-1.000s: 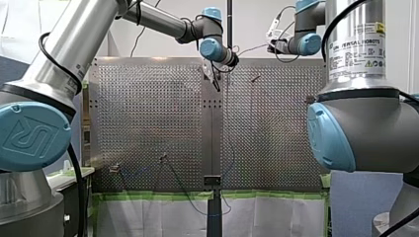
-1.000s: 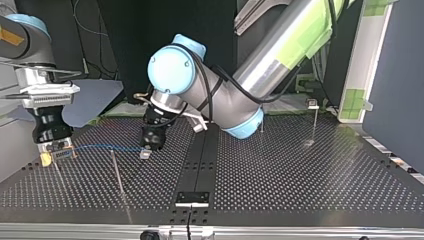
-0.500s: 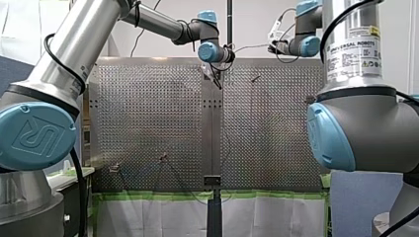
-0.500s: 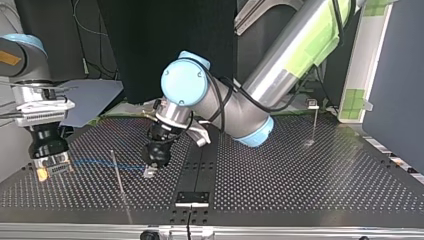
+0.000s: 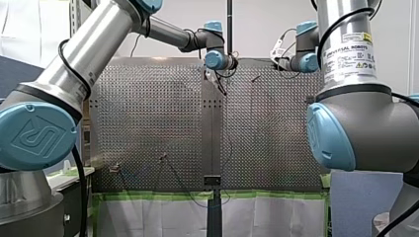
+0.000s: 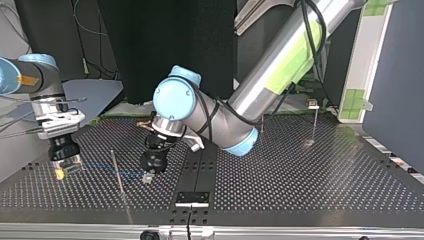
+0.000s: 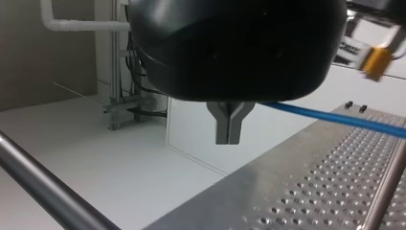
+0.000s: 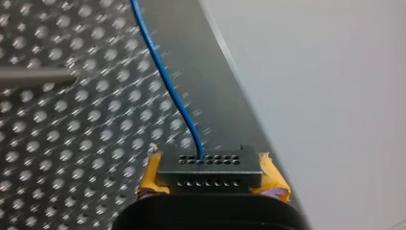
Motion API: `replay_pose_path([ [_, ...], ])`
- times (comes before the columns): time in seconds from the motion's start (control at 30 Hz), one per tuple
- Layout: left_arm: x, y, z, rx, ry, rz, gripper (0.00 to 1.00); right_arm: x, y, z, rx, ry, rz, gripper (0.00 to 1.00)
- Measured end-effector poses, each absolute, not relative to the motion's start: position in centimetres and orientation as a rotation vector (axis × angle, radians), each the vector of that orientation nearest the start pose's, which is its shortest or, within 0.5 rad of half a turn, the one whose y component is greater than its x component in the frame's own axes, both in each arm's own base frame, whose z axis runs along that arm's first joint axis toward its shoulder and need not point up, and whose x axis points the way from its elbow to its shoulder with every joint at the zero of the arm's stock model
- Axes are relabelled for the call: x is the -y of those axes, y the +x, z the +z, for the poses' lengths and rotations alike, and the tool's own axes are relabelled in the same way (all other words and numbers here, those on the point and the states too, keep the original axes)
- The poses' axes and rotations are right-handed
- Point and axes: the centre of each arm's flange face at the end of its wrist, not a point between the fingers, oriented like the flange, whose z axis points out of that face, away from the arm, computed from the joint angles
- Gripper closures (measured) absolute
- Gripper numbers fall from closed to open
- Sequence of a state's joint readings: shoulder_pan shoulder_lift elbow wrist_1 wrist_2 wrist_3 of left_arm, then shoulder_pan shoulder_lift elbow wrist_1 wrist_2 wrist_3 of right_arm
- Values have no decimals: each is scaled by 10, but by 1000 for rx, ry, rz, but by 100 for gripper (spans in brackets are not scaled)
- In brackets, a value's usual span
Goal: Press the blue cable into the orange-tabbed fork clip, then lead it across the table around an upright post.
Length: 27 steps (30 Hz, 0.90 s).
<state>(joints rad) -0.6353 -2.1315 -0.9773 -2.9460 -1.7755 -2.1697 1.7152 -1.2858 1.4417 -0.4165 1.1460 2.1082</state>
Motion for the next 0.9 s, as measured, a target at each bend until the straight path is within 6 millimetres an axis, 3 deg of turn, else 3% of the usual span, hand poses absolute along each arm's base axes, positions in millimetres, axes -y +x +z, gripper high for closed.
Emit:
replay_pose_path([
  [0.23,538,556,450,-1333,-166,-913,100,602,261,416,-1500,-1724,-2748,100],
  [0.37,544,567,427,-1350,-163,-906,100,608,260,404,-1519,-1726,-2733,100],
  [0.77,558,580,366,-1421,-141,-861,100,631,258,350,-1600,-1744,-2654,100],
  [0.9,560,581,356,-1433,-138,-850,100,637,258,332,-1622,-1751,-2625,100],
])
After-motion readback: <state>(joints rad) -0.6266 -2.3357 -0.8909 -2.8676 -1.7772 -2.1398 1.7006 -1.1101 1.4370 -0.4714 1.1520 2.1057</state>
